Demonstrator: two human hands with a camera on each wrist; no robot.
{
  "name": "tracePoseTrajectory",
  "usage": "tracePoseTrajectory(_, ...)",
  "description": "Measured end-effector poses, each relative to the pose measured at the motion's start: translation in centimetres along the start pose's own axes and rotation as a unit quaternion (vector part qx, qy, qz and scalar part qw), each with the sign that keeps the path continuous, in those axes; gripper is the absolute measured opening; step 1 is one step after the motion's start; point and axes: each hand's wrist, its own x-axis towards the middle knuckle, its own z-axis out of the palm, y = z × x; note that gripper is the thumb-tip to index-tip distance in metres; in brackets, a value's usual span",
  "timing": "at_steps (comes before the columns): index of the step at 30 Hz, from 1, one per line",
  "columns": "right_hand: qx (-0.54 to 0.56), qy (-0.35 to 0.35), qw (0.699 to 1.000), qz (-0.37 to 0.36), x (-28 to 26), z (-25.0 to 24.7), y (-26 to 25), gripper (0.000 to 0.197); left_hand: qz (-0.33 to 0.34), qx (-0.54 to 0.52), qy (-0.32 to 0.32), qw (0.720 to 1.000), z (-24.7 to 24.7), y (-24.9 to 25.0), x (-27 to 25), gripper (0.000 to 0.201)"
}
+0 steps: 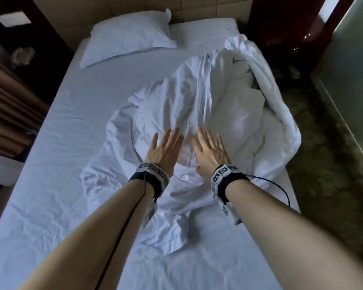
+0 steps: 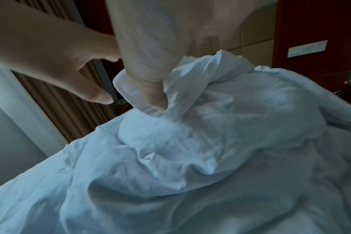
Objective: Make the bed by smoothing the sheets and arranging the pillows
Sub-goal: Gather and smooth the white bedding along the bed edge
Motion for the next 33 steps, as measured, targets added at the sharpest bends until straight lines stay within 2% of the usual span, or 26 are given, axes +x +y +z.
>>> tracePoseTrajectory(2, 0.004, -0.002, 1.000, 0.005, 1.9, 0.9, -0.4, 0.103, -0.007, 0.020, 0.034, 0.999, 0.3, -0.6, 1.7, 0.109)
tracePoseTrajectory(4, 0.018, -0.006, 1.000, 0.011, 3.9, 2.6, -0.8, 0.106, -0.010, 0.030, 0.049, 0.998, 1.3, -1.3, 3.5, 0.103)
tracePoseTrajectory(6, 0.031, -0.006, 0.999, 0.020, 5.5, 4.5, -1.1, 0.103, -0.006, 0.013, 0.034, 0.999, 2.6, -1.7, 5.0, 0.094)
tracePoseTrajectory(8, 0.023, 0.000, 0.999, 0.026, 6.3, 5.8, -1.2, 0.096, -0.004, 0.001, 0.007, 1.000, 4.0, -2.1, 6.2, 0.089)
tracePoseTrajectory(12, 0.029, -0.022, 0.999, 0.032, 7.3, 7.6, -0.8, 0.077, 0.016, -0.033, -0.012, 0.999, 5.8, -2.4, 7.7, 0.062)
tracePoseTrajectory(14, 0.037, -0.033, 0.998, 0.031, 7.7, 7.2, -0.7, 0.062, 0.024, -0.037, -0.028, 0.999, 5.6, -2.5, 8.0, 0.068)
tracePoseTrajectory(16, 0.047, -0.073, 0.996, 0.027, 8.4, 6.3, -0.8, 0.053, 0.038, -0.041, -0.039, 0.998, 5.2, -2.8, 8.0, 0.071)
tracePoseTrajectory(17, 0.050, -0.085, 0.995, 0.027, 8.6, 5.6, -0.8, 0.050, 0.045, -0.050, -0.042, 0.997, 5.0, -3.2, 8.1, 0.071)
tracePoseTrajectory(19, 0.049, -0.056, 0.997, 0.022, 9.2, 3.6, -1.0, 0.042, 0.055, -0.069, -0.047, 0.995, 4.0, -4.2, 8.7, 0.066)
tracePoseTrajectory(21, 0.045, -0.034, 0.998, 0.019, 10.1, 0.8, -1.5, 0.031, 0.046, -0.069, -0.055, 0.995, 1.5, -5.6, 9.4, 0.048)
tracePoseTrajectory(24, 0.050, -0.052, 0.997, 0.028, 12.5, -4.5, -2.1, 0.032, 0.042, -0.021, -0.064, 0.997, -4.5, -8.5, 10.8, 0.029)
tracePoseTrajectory(27, 0.138, 0.025, 0.989, 0.055, 16.0, -10.5, -3.4, 0.030, 0.003, 0.006, -0.002, 1.000, -11.0, -12.8, 12.4, 0.025)
tracePoseTrajectory(30, 0.207, 0.128, 0.968, 0.058, 19.1, -16.7, -5.7, 0.029, -0.029, 0.010, 0.097, 0.995, -17.2, -17.3, 12.8, 0.023)
tracePoseTrajectory(33, 0.240, 0.200, 0.949, 0.047, 20.6, -20.8, -7.7, 0.027, -0.069, -0.032, 0.164, 0.984, -20.6, -20.4, 11.7, 0.017)
